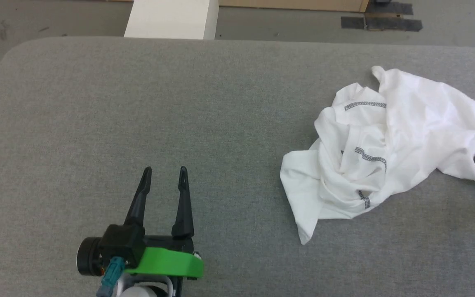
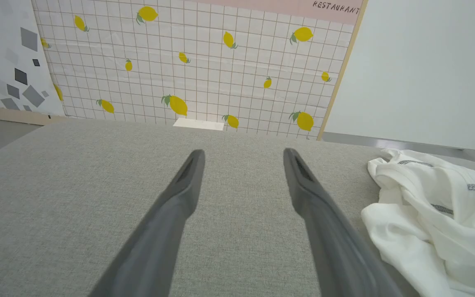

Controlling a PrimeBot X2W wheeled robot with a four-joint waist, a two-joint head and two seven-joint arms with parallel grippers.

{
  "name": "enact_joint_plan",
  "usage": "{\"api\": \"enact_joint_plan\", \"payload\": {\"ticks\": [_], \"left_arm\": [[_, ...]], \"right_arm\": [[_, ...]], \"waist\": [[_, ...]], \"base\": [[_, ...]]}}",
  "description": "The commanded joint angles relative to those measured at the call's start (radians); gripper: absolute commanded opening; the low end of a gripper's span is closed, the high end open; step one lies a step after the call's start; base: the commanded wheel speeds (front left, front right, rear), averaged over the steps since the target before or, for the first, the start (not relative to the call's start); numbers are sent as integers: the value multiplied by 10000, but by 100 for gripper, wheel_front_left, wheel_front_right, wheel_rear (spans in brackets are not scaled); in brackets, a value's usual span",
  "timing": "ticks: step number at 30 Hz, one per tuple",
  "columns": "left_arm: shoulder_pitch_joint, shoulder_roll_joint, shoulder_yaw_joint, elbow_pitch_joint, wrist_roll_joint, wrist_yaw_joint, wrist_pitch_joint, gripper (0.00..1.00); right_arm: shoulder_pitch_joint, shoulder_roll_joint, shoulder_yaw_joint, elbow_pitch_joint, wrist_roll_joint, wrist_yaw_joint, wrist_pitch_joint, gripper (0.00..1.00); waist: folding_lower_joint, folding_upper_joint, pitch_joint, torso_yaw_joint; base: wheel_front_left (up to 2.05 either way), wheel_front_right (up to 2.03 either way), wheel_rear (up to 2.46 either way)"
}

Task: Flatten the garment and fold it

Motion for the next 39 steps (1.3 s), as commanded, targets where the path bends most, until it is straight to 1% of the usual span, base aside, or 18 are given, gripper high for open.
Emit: {"api": "enact_joint_plan", "payload": {"ticks": [1, 5, 9, 12, 15, 19, 22, 25, 27, 28, 29, 34, 37, 39], "left_arm": [[118, -31, 16, 19, 134, -76, -38, 100], [144, -31, -16, -54, 57, -99, -38, 100], [26, -31, -135, -131, -65, -54, -38, 100], [-151, -31, -294, -178, -155, 19, -38, 100], [-390, -31, -502, -214, -252, 129, -38, 100], [-664, -32, -757, -261, -390, 317, -38, 100], [-832, -32, -918, -259, -463, 421, -38, 100], [-995, -32, -1065, -235, -534, 507, -38, 100], [-1058, -32, -1114, -222, -566, 574, -38, 100], [-1074, -32, -1121, -218, -581, 602, -38, 100], [-1080, -32, -1114, -203, -592, 628, -38, 100], [-969, -32, -940, -122, -560, 652, -38, 100], [-854, -32, -777, -107, -510, 606, -38, 100], [-767, -32, -676, -95, -475, 552, -38, 100]], "right_arm": [[-278, 11, 50, -389, 170, -17, 183, 100], [-773, -19, 355, -1602, 622, -17, 994, 100], [-1515, -67, 881, -2015, 591, -17, 1784, 100], [-2163, 114, 1170, -1690, 551, -17, 2451, 100], [-2855, 251, 1419, -1069, 242, -17, 3093, 100], [-3622, 536, 1730, -285, 78, -17, 3505, 100], [-3963, 653, 1790, 326, -140, -17, 3814, 100], [-4129, 666, 1798, 958, -653, -17, 4312, 100], [-4209, 755, 1840, 1158, -796, -17, 4501, 100], [-4267, 804, 1831, 1172, -825, -17, 4462, 22], [-4321, 840, 1882, 1173, -859, -17, 4408, 0], [-4556, 871, 2181, 989, -645, -17, 3941, 0], [-4721, 965, 2119, 749, -321, -17, 3406, 0], [-4744, 960, 1891, 479, -164, -17, 2960, 0]], "waist": [[0, 0, -166, -87], [0, 0, -151, -32], [0, 0, 219, 152], [0, 0, 603, 359], [0, 0, 1011, 623], [0, 0, 1445, 952], [0, 0, 1662, 1151], [0, 0, 1787, 1322], [0, 0, 1796, 1362], [0, 0, 1783, 1367], [0, 0, 1742, 1355], [0, 0, 1362, 1119], [0, 0, 987, 831], [0, 0, 741, 649]], "base": [[0, 0, 0], [0, 0, 0], [0, 0, 0], [0, 0, 0], [0, 0, 0], [0, 0, 0], [0, 0, 0], [0, 0, 0], [0, 0, 0], [0, 0, 0], [0, 0, 0], [0, 0, 0], [0, 0, 0], [0, 0, 0]]}}
